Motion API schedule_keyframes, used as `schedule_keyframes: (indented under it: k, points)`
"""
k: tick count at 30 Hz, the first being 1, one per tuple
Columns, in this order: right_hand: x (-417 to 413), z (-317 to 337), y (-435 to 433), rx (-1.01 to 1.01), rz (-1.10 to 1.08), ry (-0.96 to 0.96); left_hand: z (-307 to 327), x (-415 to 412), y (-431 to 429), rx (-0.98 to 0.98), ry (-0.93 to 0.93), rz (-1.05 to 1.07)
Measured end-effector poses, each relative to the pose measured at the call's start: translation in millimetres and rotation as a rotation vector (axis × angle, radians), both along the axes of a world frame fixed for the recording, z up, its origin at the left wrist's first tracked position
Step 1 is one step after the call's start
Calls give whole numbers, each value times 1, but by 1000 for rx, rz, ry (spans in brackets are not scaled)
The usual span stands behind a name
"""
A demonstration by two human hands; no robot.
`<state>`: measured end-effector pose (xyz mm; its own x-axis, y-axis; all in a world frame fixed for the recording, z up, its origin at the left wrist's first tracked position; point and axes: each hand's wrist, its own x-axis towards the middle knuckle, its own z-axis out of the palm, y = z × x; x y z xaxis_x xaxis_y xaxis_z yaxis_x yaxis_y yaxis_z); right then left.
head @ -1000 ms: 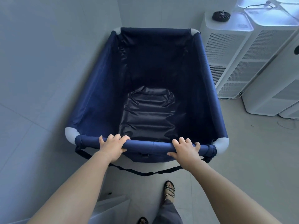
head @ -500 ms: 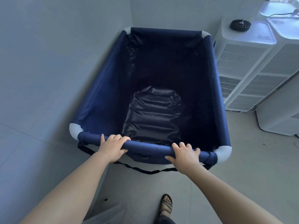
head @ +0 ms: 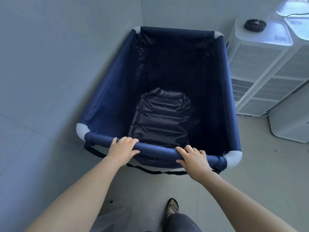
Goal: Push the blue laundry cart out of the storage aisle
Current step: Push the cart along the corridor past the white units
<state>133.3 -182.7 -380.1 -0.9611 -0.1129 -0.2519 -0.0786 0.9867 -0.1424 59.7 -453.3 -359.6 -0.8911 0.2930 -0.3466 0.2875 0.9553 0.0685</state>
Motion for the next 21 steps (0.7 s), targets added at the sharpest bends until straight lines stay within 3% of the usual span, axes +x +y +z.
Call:
schedule_keyframes:
  k: [11,21]
  points:
    - [65,0,-29,32,-12,-2,9,52,-24,-31,-114,-47]
    - [112,-3,-50,29,-26,46,9,97,-43,-94,-93,-116]
